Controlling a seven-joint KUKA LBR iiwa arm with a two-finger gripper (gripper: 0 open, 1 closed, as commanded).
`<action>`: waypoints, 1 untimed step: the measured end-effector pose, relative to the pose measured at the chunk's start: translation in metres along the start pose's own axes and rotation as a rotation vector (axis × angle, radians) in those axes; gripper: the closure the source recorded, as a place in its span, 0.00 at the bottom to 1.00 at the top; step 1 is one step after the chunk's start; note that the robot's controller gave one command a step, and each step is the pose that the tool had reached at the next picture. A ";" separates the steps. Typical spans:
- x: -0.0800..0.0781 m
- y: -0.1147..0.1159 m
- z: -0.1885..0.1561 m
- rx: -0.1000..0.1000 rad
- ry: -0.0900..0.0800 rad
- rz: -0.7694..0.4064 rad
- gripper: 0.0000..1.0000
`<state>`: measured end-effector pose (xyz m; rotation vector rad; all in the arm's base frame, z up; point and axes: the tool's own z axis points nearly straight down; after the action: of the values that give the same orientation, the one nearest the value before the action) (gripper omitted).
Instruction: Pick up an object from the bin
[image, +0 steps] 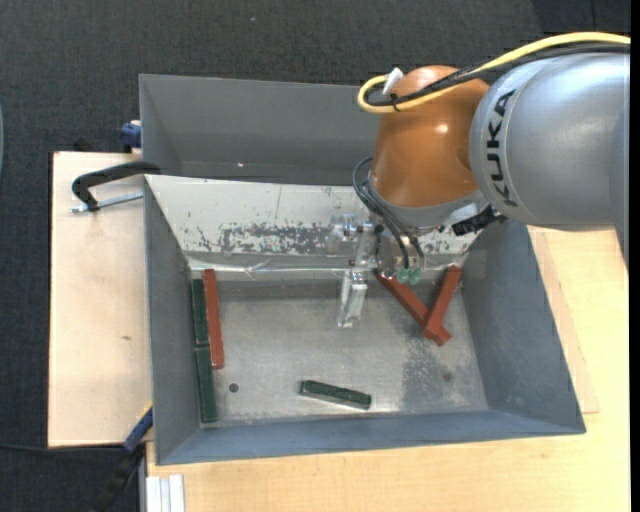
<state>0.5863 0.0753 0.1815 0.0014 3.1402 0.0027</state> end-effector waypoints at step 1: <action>0.002 0.000 0.001 0.000 -0.003 -0.004 0.00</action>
Offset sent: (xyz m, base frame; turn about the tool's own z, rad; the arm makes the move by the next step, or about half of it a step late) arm -0.0306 -0.0080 -0.0058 -0.2654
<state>0.5843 0.0751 0.1801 -0.0043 3.1370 0.0034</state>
